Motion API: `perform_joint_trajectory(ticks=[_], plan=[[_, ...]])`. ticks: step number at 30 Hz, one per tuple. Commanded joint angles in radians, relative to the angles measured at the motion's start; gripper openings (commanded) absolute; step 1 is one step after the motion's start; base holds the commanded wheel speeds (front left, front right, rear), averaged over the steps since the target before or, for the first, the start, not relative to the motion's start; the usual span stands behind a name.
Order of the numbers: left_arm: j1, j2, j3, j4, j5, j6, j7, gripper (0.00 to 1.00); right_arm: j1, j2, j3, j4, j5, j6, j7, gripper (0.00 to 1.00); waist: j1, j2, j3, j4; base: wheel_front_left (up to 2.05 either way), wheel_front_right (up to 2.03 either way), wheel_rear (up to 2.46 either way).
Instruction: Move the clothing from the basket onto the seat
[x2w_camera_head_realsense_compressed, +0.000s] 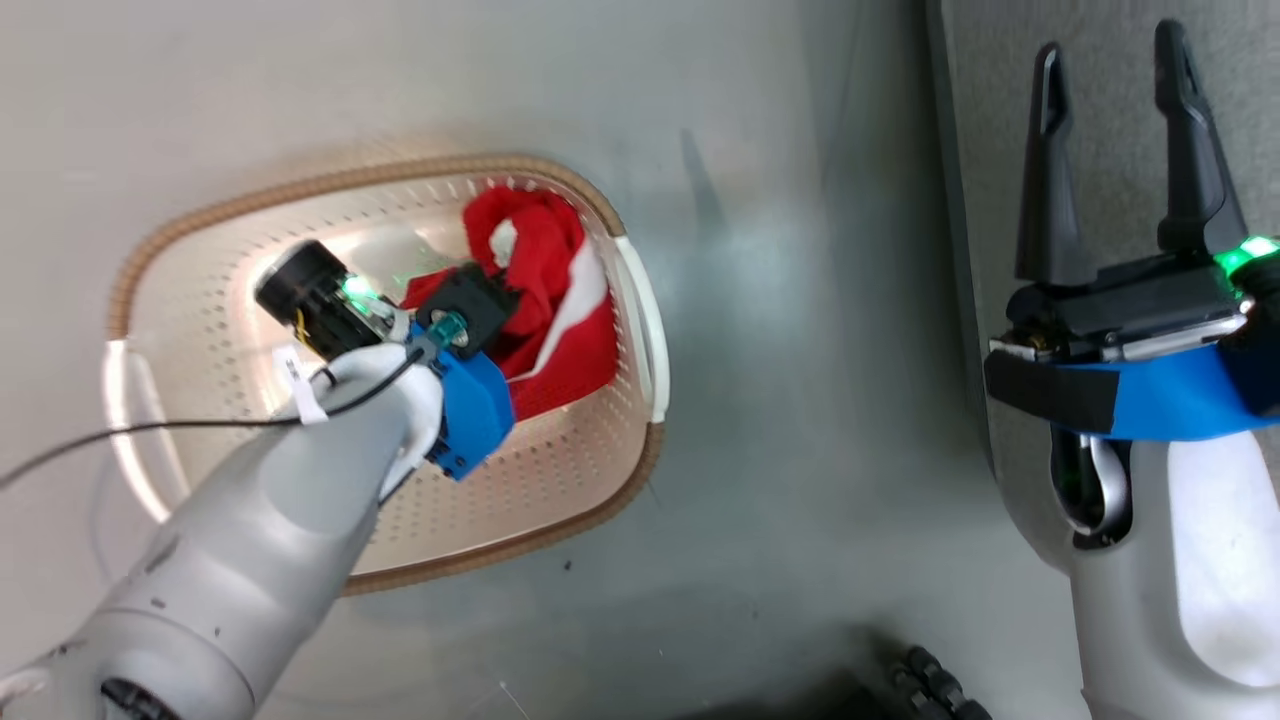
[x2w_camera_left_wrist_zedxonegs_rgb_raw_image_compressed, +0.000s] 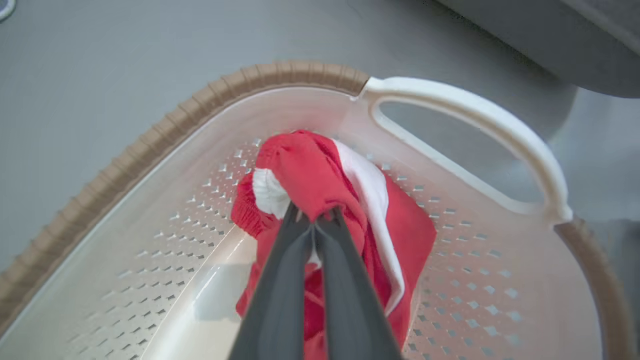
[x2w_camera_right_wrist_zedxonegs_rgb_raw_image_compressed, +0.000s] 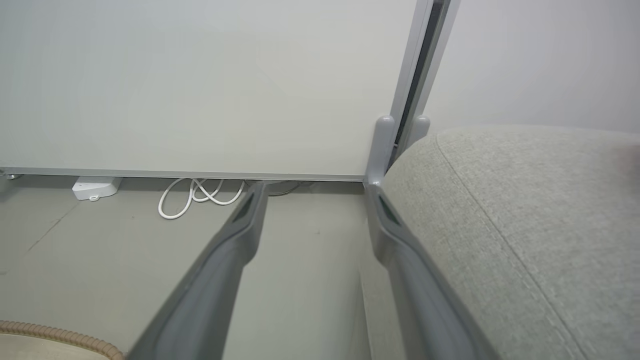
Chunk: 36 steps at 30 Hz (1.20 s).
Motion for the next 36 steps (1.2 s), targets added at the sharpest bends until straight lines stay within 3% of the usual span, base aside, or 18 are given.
perform_joint_trajectory(ticks=[1, 19, 36], plan=[[0.024, 0.009, 0.022, -0.037, 0.000, 0.010, -0.005, 0.00, 0.019, 0.001, -0.004, 0.007, -0.011, -0.001, 0.000, 1.00, 0.0001, -0.0001, -0.064, 0.039, 0.00, 0.00, 0.00], [0.300, 0.037, 0.310, -0.448, 0.083, 0.072, -0.005, 0.00, 0.176, 0.001, -0.024, 0.092, -0.040, -0.001, 0.000, 1.00, 0.0001, -0.0001, -0.438, 0.150, 0.00, 0.00, 0.00], [0.282, -0.007, 0.422, -0.592, 0.121, 0.046, -0.005, 0.00, 0.308, 0.001, -0.021, 0.142, -0.020, -0.001, 0.000, 1.00, 0.0001, -0.0001, -0.690, 0.177, 0.00, 0.00, 0.00]])
